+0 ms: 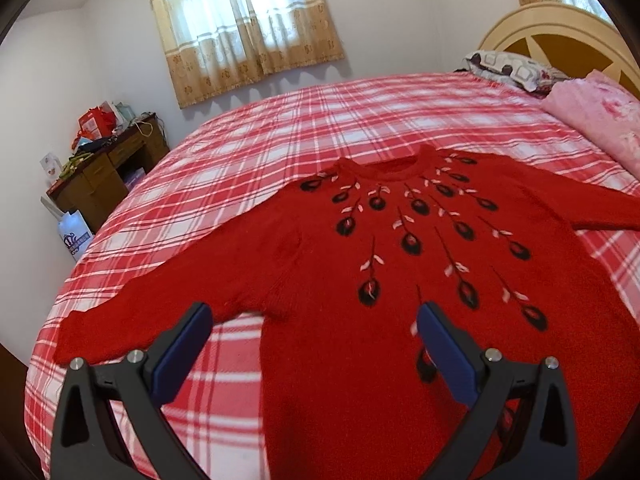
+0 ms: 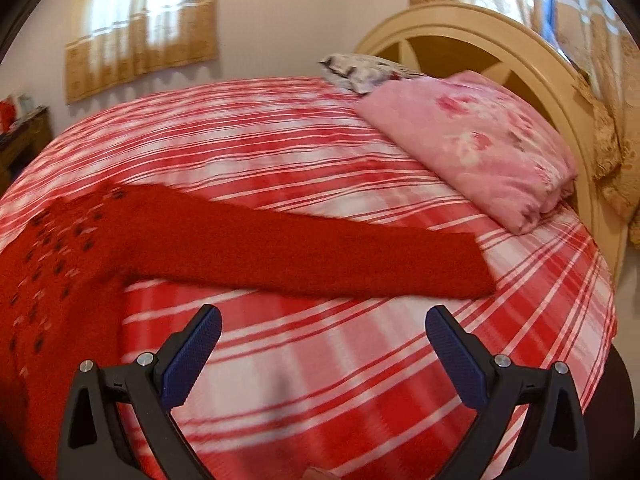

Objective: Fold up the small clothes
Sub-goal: 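Reach the right gripper to the sweater sleeve cuff and grasp it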

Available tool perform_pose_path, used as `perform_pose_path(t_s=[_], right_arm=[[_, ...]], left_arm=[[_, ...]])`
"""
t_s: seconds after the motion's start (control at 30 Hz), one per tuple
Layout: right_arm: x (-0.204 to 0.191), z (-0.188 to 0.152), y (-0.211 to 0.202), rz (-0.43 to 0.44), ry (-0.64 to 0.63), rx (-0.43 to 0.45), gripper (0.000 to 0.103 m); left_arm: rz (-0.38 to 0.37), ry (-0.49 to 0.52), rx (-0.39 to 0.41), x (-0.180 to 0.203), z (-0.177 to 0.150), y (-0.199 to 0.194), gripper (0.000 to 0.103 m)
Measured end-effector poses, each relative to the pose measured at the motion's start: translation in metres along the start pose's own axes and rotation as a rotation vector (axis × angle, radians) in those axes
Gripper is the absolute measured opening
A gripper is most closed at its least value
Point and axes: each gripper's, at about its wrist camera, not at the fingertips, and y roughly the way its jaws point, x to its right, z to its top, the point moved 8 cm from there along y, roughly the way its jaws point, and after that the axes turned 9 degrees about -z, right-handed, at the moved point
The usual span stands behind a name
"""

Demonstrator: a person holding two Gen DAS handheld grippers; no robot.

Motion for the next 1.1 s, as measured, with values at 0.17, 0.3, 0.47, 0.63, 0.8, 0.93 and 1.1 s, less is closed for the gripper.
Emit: perform_pose_path(t_s=[0.17,0.3,0.47,0.63,0.8,0.93,1.1], right_arm=[[0.046,0.016,0.043,-0.040,0.101,-0.062,0.102],[0.087,0.023,0.076,-0.062,0.194,-0.125,0.102],[0.111,0.018,0.100,-0.038,0.271,-0.202,0.100],[0.103,0.003,0.119,-0.010,0.246,-0.276,0.075],[0.100,0.007,0.122,-0.019,0.225,-0.267,0.049],[0.098,0.011,0.123,0.050,0.255,-0.271,0.019],[0.088,0.031,0.106,0.051,0.247,-0.203,0.017]], left_arm=[[0.013,0.015,-0.022,-0.001,0.002,0.027,0.103],[0.025,-0.003,-0.056,-0.008,0.001,0.046,0.103],[0.051,-0.037,-0.070,-0.022,-0.002,0.059,0.103],[0.055,-0.071,-0.091,-0.034,-0.008,0.069,0.103],[0.042,-0.094,-0.089,-0.034,-0.007,0.068,0.103],[0.030,-0.110,-0.079,-0.037,-0.006,0.064,0.103],[0.031,-0.146,-0.058,-0.058,-0.005,0.056,0.103]])
